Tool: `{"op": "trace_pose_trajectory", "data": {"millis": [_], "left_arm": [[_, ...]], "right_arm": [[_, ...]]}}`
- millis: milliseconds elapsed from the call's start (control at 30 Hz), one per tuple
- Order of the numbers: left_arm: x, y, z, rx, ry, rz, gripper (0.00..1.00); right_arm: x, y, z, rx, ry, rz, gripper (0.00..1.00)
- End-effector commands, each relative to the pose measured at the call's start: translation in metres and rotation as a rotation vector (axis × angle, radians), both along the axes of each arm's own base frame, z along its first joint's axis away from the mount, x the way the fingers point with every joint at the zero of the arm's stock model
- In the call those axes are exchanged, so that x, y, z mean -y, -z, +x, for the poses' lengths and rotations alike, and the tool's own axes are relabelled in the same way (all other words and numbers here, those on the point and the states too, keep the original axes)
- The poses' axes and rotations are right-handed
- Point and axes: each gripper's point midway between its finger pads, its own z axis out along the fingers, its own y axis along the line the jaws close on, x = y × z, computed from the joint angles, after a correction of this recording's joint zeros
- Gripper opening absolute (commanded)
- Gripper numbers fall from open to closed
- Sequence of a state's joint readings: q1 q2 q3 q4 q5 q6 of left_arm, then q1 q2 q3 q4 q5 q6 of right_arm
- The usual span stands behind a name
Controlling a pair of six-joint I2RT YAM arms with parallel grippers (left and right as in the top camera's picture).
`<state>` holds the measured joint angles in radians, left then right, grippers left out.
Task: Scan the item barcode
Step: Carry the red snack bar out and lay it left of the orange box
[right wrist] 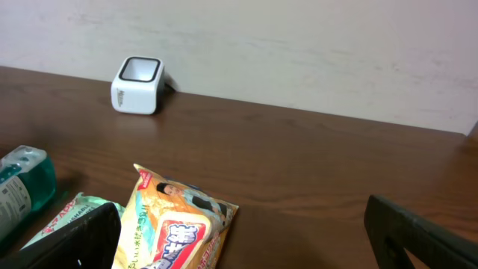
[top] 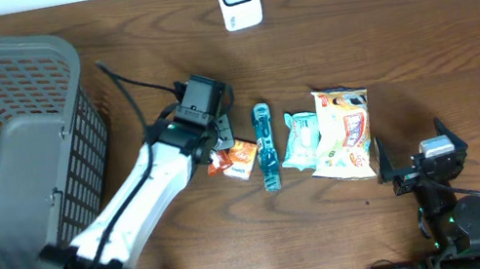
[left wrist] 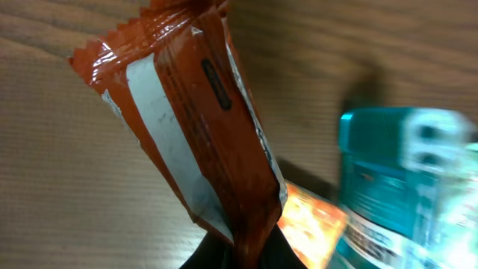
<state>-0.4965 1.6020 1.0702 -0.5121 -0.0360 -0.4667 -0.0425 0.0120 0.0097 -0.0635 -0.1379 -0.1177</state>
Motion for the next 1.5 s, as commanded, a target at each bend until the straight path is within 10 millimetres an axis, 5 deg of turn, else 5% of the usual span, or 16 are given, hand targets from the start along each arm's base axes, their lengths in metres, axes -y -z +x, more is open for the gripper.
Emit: {"op": "trace_pose_trajectory", "data": {"millis": [0,267,433,467,533,567,600,633,667,700,733,833,900,967,1167,1467], "left_arm": [[-0.009,0.02,0.007,-0.002,0.046,0.1,0.08],[-0.009,0.073,0.006,-0.097,0.125,0.18,0.07],[-0.011,0.082,0.004,-0.12,0.147,0.199,0.09],[-0.01,0.079,0.005,-0.109,0.167,0.203,0.17],[-0.006,0.061,0.013,-0.058,0.227,0.211,0.53],[-0.004,0.049,0.018,-0.027,0.244,0.213,0.66],[-0.004,0.014,0.031,0.066,0.247,0.225,0.82],[-0.005,-0.007,0.037,0.123,0.244,0.234,0.87],[-0.008,-0.055,0.05,0.252,0.227,0.249,0.94],[-0.01,-0.08,0.055,0.319,0.223,0.254,0.95],[-0.011,-0.135,0.062,0.47,0.222,0.254,0.96],[-0.012,-0.225,0.062,0.74,0.239,0.237,0.97],[-0.017,-0.291,0.051,0.945,0.236,0.233,0.97],[-0.028,-0.333,0.032,1.072,0.269,0.295,0.97],[-0.085,-0.353,-0.006,1.042,0.301,0.696,0.98],[-0.099,-0.371,-0.073,1.149,0.34,0.482,0.98]], "right_arm": [[-0.001,0.001,0.0,0.001,-0.006,-0.011,0.99],[-0.001,0.001,0.0,0.001,-0.006,-0.011,0.99],[-0.001,0.001,0.0,0.001,-0.006,-0.011,0.99],[-0.001,0.001,0.0,0.001,-0.006,-0.011,0.99],[-0.001,0.001,0.0,0.001,-0.006,-0.011,0.99],[-0.001,0.001,0.0,0.001,-0.006,-0.011,0.99],[-0.001,0.001,0.0,0.001,-0.006,-0.011,0.99],[-0.002,0.001,0.0,0.001,-0.007,-0.011,0.99],[-0.001,0.001,0.0,0.001,-0.006,-0.011,0.99],[-0.002,0.001,0.0,0.001,-0.007,-0.011,0.99],[-0.001,0.001,0.0,0.001,-0.006,-0.011,0.99],[-0.001,0.001,0.0,0.001,-0.006,-0.011,0.99],[-0.001,0.001,0.0,0.001,-0.006,-0.011,0.99],[-0.002,0.001,0.0,0.001,-0.007,-0.011,0.99],[-0.001,0.001,0.0,0.001,-0.006,-0.011,0.99],[-0.001,0.001,0.0,0.001,-0.006,-0.011,0.99]]}}
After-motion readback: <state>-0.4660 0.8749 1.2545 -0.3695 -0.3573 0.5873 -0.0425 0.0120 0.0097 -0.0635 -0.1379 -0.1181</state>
